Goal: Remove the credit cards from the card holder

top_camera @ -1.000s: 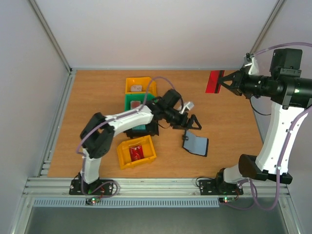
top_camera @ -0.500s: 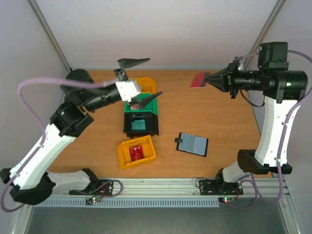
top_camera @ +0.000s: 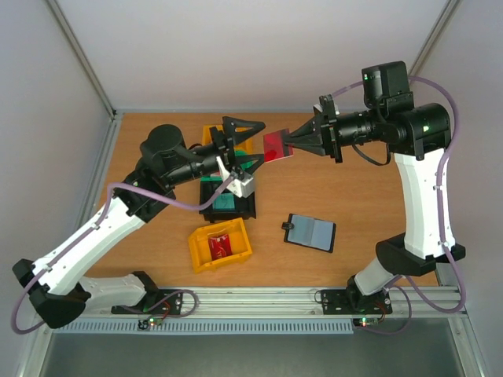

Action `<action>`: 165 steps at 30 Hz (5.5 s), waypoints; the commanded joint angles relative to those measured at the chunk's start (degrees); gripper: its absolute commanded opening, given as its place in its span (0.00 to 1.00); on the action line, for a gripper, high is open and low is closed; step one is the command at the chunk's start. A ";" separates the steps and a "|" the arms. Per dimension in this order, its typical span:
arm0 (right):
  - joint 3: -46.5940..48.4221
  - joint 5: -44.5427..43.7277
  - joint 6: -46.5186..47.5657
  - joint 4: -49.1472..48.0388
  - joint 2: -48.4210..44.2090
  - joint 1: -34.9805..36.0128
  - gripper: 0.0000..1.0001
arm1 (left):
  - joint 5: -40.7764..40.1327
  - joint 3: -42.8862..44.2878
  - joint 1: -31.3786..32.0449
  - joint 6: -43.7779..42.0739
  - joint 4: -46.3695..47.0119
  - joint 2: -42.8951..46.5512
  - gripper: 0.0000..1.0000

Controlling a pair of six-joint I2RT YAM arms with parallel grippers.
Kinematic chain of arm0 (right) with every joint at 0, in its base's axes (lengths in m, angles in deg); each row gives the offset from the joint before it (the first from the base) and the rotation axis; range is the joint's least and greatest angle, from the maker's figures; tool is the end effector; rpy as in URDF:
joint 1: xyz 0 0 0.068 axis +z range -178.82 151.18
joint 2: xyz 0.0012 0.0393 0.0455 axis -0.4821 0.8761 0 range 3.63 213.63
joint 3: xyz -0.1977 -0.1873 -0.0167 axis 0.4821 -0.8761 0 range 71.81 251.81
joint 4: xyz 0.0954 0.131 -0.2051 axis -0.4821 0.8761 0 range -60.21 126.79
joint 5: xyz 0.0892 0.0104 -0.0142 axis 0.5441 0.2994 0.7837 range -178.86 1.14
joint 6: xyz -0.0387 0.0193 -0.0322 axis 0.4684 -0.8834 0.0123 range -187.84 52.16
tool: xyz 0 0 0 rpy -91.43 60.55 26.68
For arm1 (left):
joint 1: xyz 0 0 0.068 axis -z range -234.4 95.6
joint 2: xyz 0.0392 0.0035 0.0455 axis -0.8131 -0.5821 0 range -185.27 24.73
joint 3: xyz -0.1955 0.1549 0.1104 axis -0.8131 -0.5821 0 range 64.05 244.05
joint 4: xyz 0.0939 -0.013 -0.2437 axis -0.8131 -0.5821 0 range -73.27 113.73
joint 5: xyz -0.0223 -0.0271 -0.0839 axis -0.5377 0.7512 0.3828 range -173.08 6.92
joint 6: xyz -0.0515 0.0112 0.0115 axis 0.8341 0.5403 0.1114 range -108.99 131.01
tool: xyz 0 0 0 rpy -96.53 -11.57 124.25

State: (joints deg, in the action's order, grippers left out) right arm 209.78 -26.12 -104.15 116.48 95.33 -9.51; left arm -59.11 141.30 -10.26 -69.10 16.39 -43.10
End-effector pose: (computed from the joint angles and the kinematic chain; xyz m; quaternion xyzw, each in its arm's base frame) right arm 0.1996 0.1034 0.5373 -0.1013 0.7989 0.5850 0.0960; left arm 0.1757 -0.1906 0.4611 0.6701 0.1853 0.0804 0.7142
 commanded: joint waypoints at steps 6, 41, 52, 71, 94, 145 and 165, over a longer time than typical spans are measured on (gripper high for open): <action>0.67 0.69 0.40 -2.12 0.83 2.72 0.01 | 4.66 0.97 4.20 0.51 2.54 4.18 0.57; -2.95 -16.44 22.42 17.12 -5.15 -7.97 0.98 | 28.42 12.66 -19.04 107.34 -41.77 -4.41 0.00; -41.28 -18.06 24.38 6.14 -23.00 -7.28 0.99 | 30.05 -27.12 -23.95 118.77 -31.35 13.22 0.00; -50.78 -17.18 27.13 0.96 -23.04 -6.65 0.98 | 20.99 -46.10 -25.60 115.81 -21.31 8.50 0.00; -51.84 -15.81 29.80 1.68 -24.46 -6.57 0.98 | 13.81 -45.46 -20.68 116.36 -20.19 -2.63 0.00; -65.68 -60.65 28.70 -5.29 -7.26 -3.58 0.95 | 12.20 -6.46 -10.37 110.24 -27.91 -8.96 0.89; -86.13 -55.27 32.15 -34.47 5.46 -3.71 0.99 | -7.26 8.92 5.63 122.46 -34.45 -40.28 0.78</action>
State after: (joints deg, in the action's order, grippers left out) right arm 127.01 -82.52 -73.31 88.96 99.46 -12.97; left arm -61.27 147.69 -4.69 48.97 -14.86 -78.62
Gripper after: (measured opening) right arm 0.986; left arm 0.785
